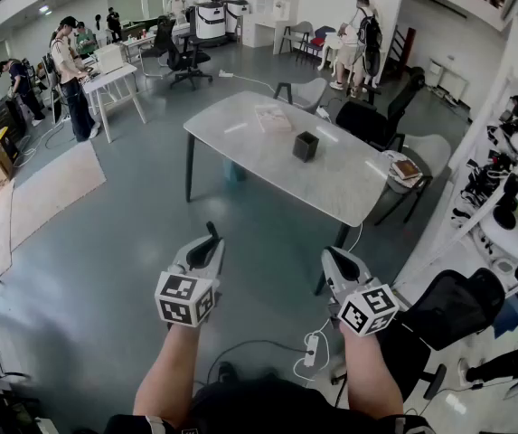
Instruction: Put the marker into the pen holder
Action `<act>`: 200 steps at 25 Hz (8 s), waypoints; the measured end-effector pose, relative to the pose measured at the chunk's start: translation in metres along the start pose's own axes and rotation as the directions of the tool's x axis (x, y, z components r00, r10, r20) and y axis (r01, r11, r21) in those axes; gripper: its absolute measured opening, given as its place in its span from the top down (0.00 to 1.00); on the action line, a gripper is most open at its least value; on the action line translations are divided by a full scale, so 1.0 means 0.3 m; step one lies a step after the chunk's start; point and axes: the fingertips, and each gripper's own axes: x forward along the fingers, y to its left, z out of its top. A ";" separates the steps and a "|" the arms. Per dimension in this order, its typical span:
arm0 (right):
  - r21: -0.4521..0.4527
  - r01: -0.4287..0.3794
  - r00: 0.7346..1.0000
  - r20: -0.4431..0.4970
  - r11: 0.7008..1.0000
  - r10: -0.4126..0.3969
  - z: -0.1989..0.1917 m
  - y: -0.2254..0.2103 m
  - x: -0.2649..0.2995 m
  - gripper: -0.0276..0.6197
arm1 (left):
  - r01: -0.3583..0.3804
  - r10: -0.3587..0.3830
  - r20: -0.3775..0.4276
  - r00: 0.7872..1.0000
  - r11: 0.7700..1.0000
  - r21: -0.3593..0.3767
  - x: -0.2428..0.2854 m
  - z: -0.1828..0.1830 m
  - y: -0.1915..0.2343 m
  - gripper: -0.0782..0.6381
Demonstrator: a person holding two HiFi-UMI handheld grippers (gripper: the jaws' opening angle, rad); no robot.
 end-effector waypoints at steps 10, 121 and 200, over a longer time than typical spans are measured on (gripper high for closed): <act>0.000 0.000 1.000 0.012 1.000 0.000 0.007 -0.048 -0.022 0.95 | 0.001 -0.001 -0.031 1.000 1.000 0.001 0.059 -0.043 -0.066 0.83; 0.161 0.191 0.962 -0.226 0.968 -0.152 -0.048 -1.728 1.914 0.95 | 0.367 -0.378 -0.065 0.923 0.919 -0.143 2.648 0.113 0.689 0.83; 0.327 0.247 0.932 -0.338 0.912 -0.131 -0.320 -2.098 1.835 0.95 | 0.476 -0.474 -0.440 0.763 0.872 -0.114 3.232 -0.465 0.364 0.82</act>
